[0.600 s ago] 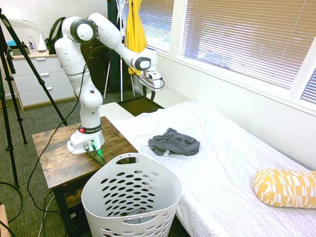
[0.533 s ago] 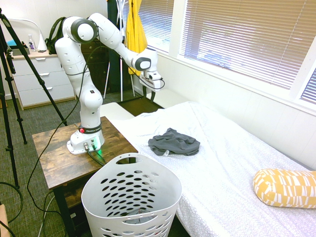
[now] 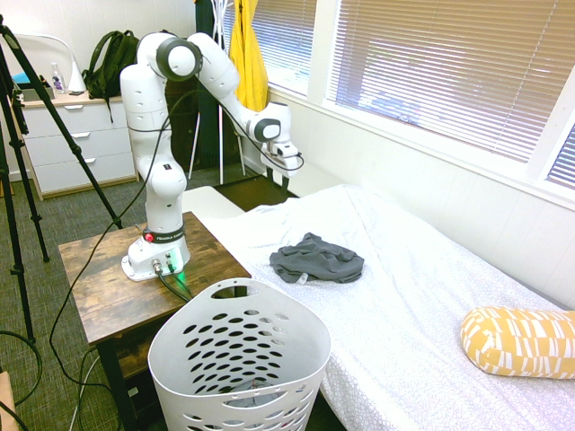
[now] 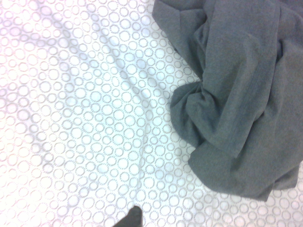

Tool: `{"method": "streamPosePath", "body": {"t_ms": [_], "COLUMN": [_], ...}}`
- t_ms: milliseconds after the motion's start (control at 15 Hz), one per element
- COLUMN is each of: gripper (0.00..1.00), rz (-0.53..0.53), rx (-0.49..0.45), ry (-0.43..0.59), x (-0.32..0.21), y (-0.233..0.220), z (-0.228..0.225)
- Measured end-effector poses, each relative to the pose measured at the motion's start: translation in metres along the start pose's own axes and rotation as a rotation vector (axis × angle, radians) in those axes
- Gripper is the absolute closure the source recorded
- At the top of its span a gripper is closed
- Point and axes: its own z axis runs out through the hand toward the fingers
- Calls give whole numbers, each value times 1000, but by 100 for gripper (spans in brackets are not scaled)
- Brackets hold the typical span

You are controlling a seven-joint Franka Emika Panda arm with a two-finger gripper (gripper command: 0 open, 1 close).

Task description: Put my clothes in the laundry bag

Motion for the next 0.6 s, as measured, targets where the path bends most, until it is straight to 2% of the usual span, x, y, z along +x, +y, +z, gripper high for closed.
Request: {"method": "streamPosePath", "body": {"t_ms": [400,600], "gripper": [0,0], "rz": [-3,12], "rx": [-55,-89], "ry": [-4,10], "x": [79,115], "y": [-44,-50], "z": [114,171]}}
